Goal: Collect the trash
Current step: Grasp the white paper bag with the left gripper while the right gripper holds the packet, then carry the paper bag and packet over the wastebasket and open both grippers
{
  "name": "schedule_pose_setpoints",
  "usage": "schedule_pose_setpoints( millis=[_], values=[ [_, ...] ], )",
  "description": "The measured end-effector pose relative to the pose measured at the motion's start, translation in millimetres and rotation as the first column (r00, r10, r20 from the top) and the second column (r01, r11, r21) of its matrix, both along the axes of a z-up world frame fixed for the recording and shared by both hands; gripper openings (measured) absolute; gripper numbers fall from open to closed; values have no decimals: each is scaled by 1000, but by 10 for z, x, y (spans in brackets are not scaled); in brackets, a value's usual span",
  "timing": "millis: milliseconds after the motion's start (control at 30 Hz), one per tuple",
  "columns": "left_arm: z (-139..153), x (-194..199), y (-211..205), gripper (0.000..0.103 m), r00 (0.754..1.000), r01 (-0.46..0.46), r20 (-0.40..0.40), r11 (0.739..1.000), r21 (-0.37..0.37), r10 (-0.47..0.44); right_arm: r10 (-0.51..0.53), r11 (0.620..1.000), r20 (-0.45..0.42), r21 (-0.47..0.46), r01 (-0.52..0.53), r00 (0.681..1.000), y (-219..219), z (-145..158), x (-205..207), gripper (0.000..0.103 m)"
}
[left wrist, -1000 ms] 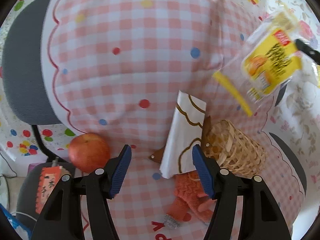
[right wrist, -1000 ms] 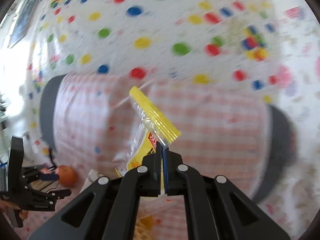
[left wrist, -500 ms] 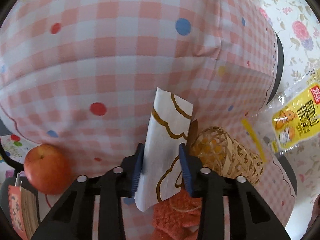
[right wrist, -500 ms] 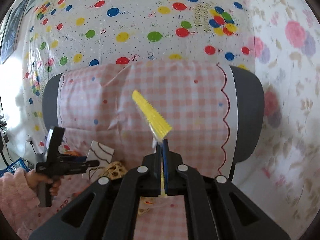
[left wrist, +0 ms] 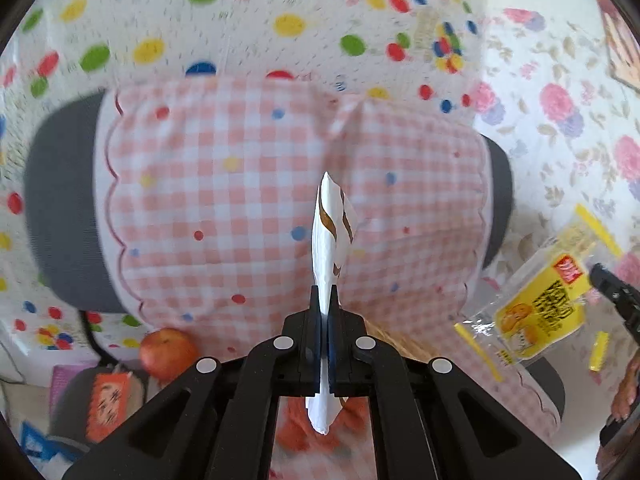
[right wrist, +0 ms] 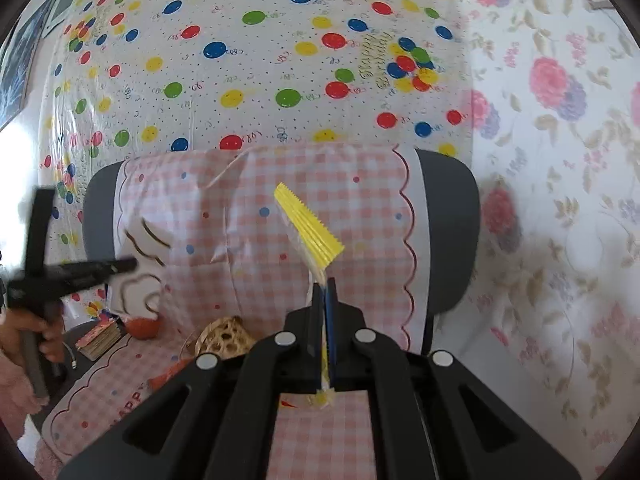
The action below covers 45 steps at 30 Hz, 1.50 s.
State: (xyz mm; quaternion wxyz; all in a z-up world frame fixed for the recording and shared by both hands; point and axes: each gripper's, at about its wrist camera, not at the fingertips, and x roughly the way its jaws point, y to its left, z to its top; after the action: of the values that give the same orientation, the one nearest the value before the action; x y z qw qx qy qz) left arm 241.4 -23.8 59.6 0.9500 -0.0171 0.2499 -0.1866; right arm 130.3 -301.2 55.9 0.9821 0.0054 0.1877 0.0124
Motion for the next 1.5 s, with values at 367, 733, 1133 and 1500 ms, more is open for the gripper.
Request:
schedule_pose_setpoints(
  millis=[367, 733, 1133, 1500],
  values=[
    [-498, -1159, -554, 2, 989, 124, -74, 990, -72, -129, -87, 995, -93, 49, 92, 992, -236, -327, -802, 2],
    [-749, -2142, -1606, 3, 929, 370, 10, 928, -36, -369, -283, 958, -51, 36, 285, 958, -714, -363, -2030, 2],
    [-1504, -2807, -2420, 3, 814, 560, -165, 828, -28, -557, -434, 897, -222, -19, 441, 873, -1038, -1194, -2951, 2],
    [-1903, -3014, -3114, 5, 709, 675, -269, 738, -9, -652, -497, 858, -281, -21, 513, 821, -1306, -1583, -3267, 2]
  ],
)
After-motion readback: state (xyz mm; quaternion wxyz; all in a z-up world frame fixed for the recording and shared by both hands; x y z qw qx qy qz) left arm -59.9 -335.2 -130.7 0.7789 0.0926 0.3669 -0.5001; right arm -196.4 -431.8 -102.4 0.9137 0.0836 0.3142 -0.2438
